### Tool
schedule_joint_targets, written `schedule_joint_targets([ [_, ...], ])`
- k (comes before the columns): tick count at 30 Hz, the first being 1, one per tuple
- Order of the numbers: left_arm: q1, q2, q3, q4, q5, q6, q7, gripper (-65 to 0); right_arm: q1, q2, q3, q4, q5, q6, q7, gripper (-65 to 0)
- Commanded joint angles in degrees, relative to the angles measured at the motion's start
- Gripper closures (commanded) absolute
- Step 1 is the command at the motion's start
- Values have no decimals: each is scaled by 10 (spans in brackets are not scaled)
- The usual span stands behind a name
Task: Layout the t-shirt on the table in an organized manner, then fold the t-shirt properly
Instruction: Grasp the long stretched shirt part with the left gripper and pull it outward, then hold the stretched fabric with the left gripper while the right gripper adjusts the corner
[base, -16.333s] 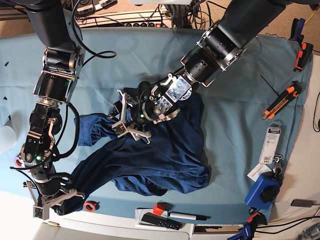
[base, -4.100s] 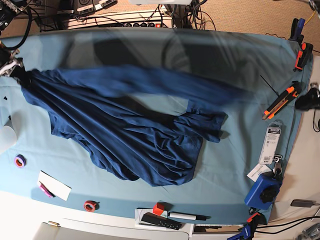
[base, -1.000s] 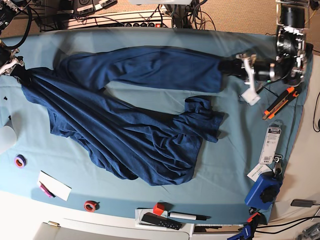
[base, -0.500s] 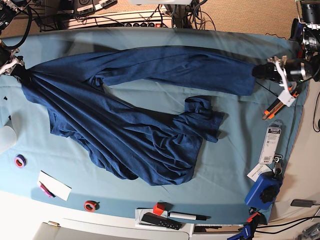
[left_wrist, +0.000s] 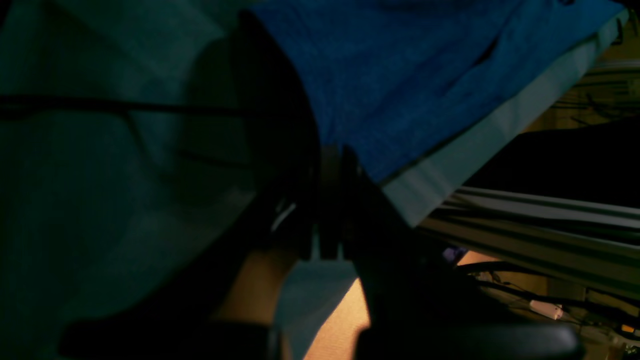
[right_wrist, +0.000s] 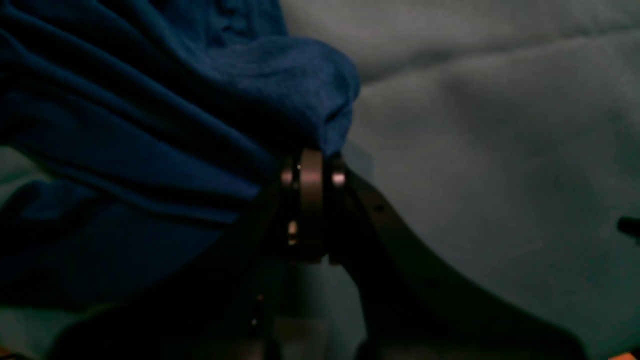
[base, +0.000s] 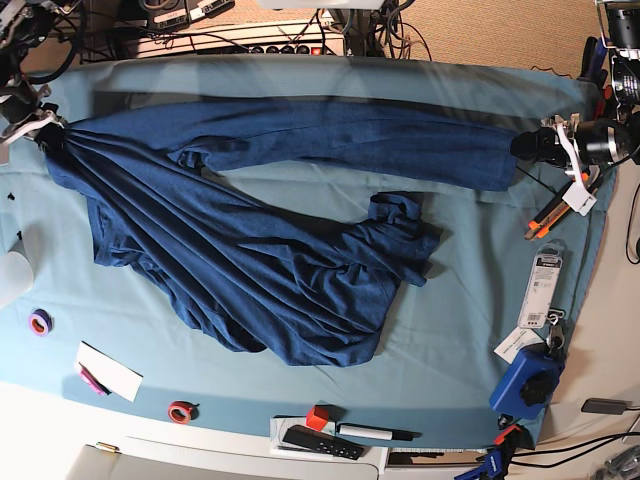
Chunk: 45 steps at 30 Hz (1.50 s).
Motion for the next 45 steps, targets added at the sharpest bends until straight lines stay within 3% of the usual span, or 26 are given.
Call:
schedule_joint_targets([
  [1, -5, -14, -5, 7, -14, -3, -5, 0, 3, 10, 1, 8, -10, 1, 22, 0],
  [9, -5, -14, -5, 7, -15, -3, -5, 0, 5, 7, -61, -39, -140, -29, 150, 0],
  [15, -5, -14, -5, 7, -15, -3, -5, 0, 19, 7, -123, -48, -214, -33, 153, 0],
  [17, -5, -14, -5, 7, -15, -3, -5, 0, 27, 7, -135, -48, -232, -34, 142, -89],
  [19, -5, -14, -5, 7, -15, -3, -5, 0, 33, 7, -141, -48, -241, -35, 140, -224],
  [21, -5, -14, -5, 7, -15, -3, -5, 0, 37, 7, -140, -48, -248, -43, 142, -270],
  [25, -5, -14, -5, 7, -15, -3, -7, 0, 43, 10, -140, -48, -257, -54, 149, -270],
  [29, -5, -12, -5, 7, -15, -3, -12, -156, 43, 22, -140, -47, -258, -55, 150, -270],
  [31, -5, -12, -5, 7, -14, -3, -16, -199, 43, 30, -140, -47, -258, -60, 150, -270],
  [37, -5, -12, -5, 7, -14, -3, -21, -201, 43, 52, -140, -47, -260, -70, 140, -317],
  [45, -5, -12, -5, 7, -15, -3, -27, -201, 43, 63, -140, -47, -259, -76, 139, -320],
])
